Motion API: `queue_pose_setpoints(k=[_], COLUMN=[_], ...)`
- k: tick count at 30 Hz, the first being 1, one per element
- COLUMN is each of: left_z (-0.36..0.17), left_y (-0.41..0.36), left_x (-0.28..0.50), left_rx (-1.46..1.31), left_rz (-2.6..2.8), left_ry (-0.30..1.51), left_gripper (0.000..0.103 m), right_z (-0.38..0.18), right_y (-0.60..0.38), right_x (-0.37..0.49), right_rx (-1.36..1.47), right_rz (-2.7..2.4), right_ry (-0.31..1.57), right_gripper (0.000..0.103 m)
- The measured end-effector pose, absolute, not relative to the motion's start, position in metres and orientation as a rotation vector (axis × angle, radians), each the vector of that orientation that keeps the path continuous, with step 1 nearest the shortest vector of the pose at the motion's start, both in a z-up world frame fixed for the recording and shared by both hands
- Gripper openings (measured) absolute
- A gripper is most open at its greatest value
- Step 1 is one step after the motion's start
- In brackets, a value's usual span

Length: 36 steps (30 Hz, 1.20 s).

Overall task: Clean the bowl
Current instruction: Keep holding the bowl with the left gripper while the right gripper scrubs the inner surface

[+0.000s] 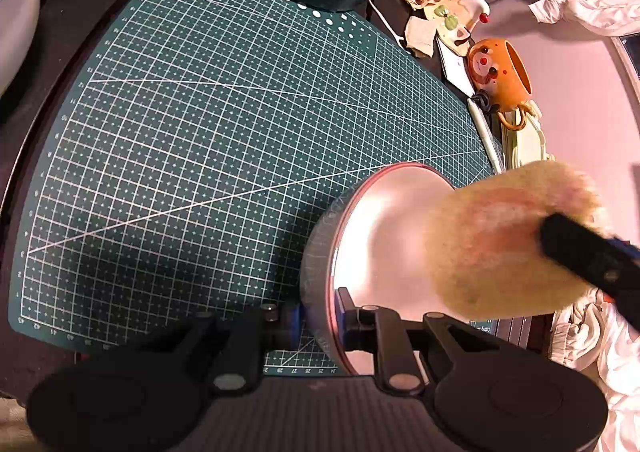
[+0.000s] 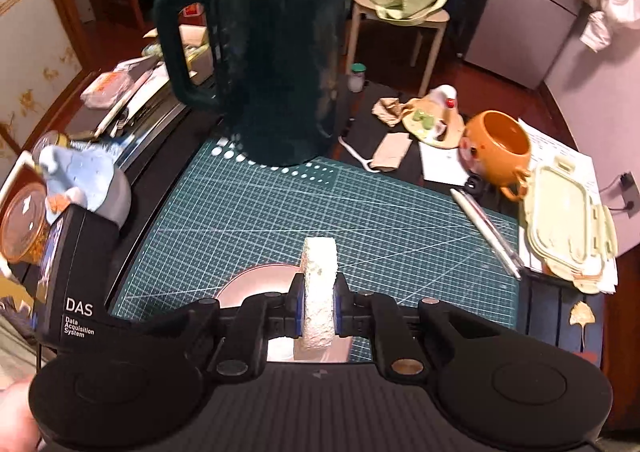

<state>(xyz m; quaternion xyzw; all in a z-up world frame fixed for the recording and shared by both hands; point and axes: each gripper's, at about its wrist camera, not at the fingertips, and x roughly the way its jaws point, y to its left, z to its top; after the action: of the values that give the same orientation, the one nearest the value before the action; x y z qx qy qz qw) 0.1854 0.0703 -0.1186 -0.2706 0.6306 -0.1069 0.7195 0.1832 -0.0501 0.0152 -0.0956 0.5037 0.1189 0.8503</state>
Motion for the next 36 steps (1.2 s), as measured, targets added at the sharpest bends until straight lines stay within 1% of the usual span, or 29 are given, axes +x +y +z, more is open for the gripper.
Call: queue_pose_setpoints(k=[6,10,18,23,25,36], left_z=[-0.119,-0.119,-0.119,-0.119,-0.119,-0.12], left_y=[0.072,0.072,0.071,0.071,0.071,0.072], left_x=[0.182,0.183,0.186,0.186,0.186,0.186], left_rx=[-0.602,-0.602,-0.604,-0.605,-0.606,-0.614], left_rz=[-0.236,-0.236,-0.236,-0.233,-0.233,-0.236], left_ry=[1.392,1.392,1.395,1.396,1.395,1.394], left_gripper=[0.017,0.017,0.017,0.017,0.017,0.018], right_z=[-0.017,-0.027,0.002,0.029,0.029,-0.022], right_y=[-0.042,-0.046,-0.057,-0.06,-0.057,-0.047], right_x=[0.186,0.183,0.176,0.171,0.17,0.178], right_rx=[-0.215,-0.27,-0.335,-0.286,-0.269,-0.269], right_rz=[0.275,0.24,0.236,0.28,0.316,0.31], right_ry=[1.096,1.07,0.977,0.92,0.921,1.01], right_gripper=[0.012,0.012,0.012,0.012,0.012,0.012])
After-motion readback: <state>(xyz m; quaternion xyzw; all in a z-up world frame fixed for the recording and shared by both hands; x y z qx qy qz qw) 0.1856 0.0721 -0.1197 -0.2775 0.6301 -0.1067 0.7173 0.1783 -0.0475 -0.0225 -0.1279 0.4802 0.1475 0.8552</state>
